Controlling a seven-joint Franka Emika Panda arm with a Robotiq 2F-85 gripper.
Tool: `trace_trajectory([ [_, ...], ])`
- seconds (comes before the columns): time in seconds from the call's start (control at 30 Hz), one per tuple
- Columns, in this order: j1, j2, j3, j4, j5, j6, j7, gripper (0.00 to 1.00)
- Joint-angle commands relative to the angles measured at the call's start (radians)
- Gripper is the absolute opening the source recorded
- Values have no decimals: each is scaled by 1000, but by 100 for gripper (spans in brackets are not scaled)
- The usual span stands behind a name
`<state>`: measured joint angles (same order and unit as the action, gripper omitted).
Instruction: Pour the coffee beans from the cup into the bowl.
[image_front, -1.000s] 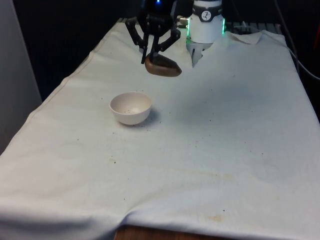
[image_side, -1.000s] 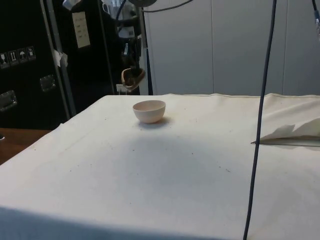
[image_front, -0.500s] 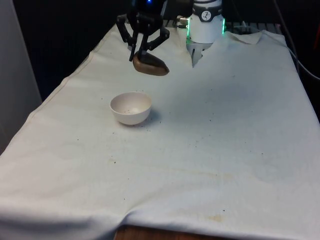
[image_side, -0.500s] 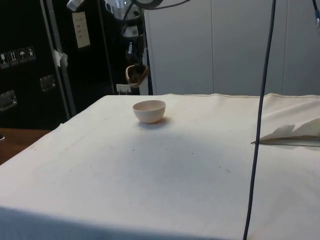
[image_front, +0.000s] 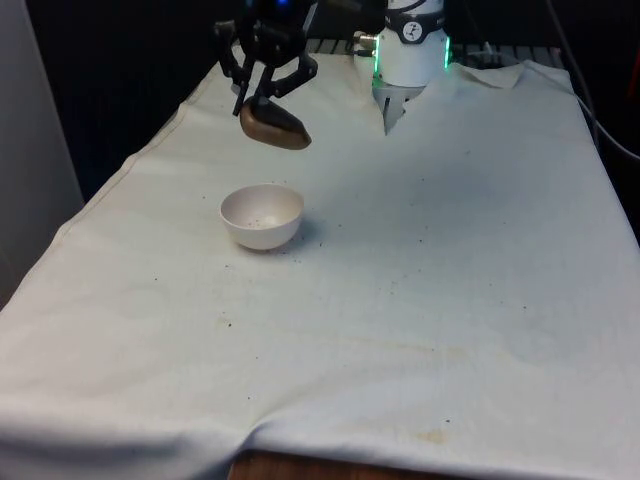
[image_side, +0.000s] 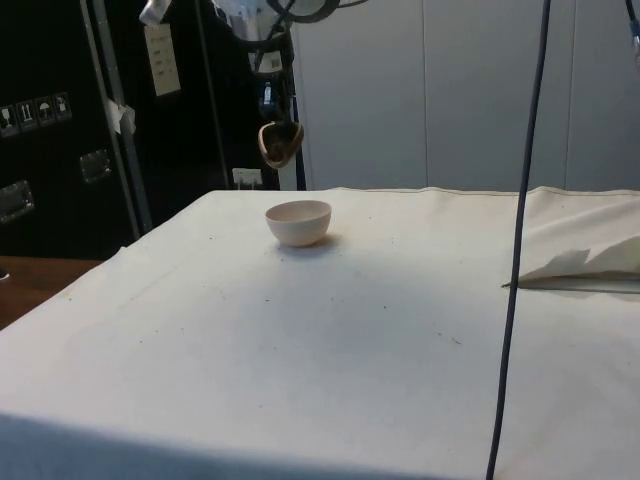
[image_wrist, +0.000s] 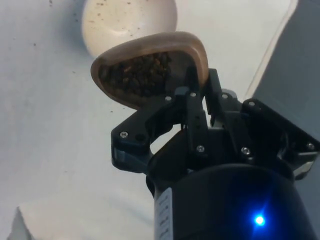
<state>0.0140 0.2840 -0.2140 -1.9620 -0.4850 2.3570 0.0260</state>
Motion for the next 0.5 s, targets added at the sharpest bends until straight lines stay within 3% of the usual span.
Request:
trace_trajectory([
  [0.0, 5, 2, -7, 2, -25, 4, 17, 1],
  [0.03, 0, 0, 0, 0, -9, 0, 6, 1],
  [0.07, 5, 2, -7, 2, -35, 4, 24, 1],
  [0.47, 3, 6, -7, 1, -151, 7, 105, 1],
])
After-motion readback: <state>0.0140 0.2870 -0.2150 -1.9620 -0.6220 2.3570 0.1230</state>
